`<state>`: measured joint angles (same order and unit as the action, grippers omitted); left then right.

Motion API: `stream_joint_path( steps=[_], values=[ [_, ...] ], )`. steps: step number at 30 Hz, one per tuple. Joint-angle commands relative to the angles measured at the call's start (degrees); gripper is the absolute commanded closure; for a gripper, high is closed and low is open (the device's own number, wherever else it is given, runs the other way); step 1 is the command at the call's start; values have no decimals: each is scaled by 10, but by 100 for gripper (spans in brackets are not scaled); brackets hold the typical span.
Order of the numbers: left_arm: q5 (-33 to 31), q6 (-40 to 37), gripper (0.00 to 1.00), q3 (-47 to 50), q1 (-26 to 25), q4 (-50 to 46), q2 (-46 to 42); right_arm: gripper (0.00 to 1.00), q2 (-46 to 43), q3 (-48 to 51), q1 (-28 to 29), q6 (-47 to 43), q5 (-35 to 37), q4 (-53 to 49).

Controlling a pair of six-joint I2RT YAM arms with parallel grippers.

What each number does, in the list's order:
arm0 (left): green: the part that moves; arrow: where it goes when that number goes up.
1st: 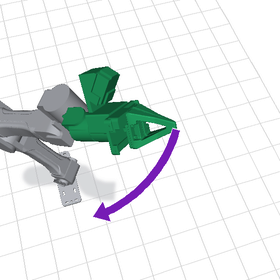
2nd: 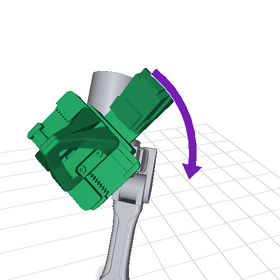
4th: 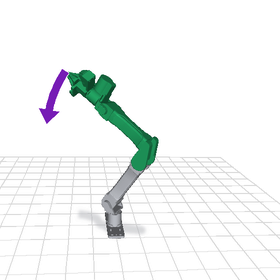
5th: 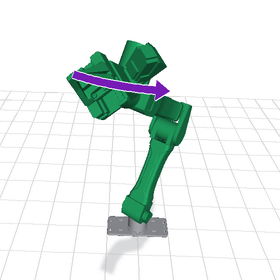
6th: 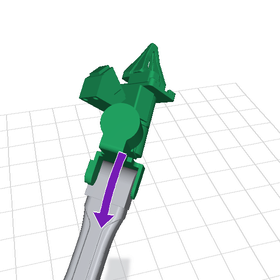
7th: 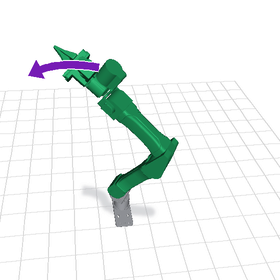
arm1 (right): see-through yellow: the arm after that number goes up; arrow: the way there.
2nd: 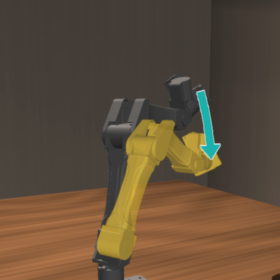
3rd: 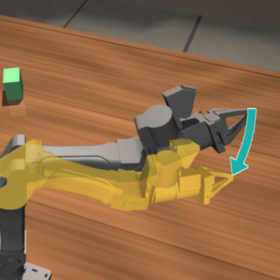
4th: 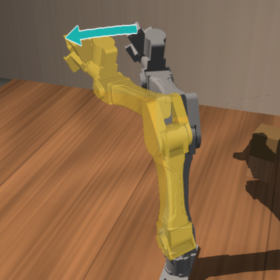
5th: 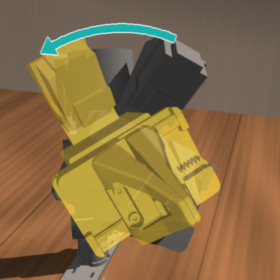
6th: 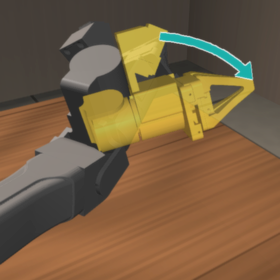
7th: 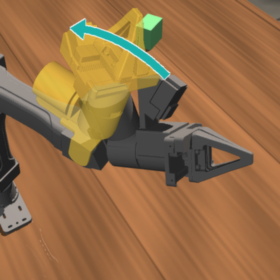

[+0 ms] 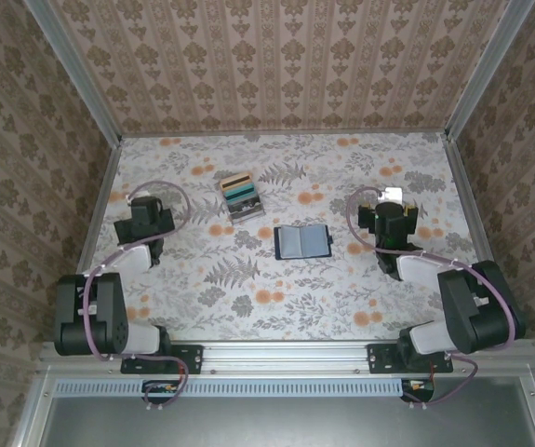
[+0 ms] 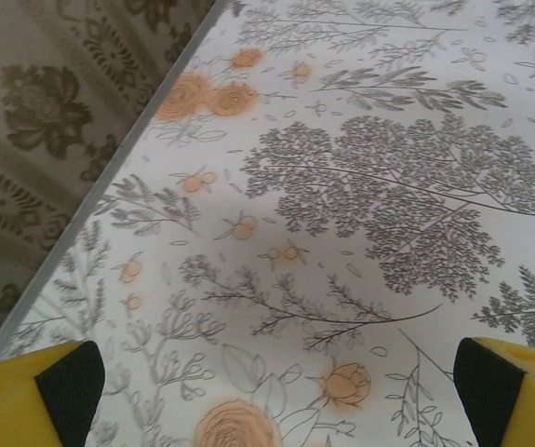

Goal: Take the credit cards out of the card holder

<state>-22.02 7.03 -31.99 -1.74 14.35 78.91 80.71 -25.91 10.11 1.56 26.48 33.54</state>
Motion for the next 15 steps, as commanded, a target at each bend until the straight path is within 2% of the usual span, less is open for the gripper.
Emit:
stream_joint_path(
  steps=[1, 6, 8, 10, 15],
  values=[
    [51, -37, 0, 38, 6, 191, 23, 0, 15, 42, -34, -10, -72, 146],
    [109, -72, 0, 83, -3, 317, 67, 0, 75, 67, -56, 1, -105, 246],
    [113, -85, 0, 116, -4, 414, 98, 0, 67, 62, -60, 7, -112, 221],
    [117, -76, 0, 109, -4, 380, 86, 0, 68, 49, -64, 13, -109, 198],
    [95, -83, 0, 100, -15, 372, 92, 0, 68, 40, -68, 20, -105, 182]
  ],
)
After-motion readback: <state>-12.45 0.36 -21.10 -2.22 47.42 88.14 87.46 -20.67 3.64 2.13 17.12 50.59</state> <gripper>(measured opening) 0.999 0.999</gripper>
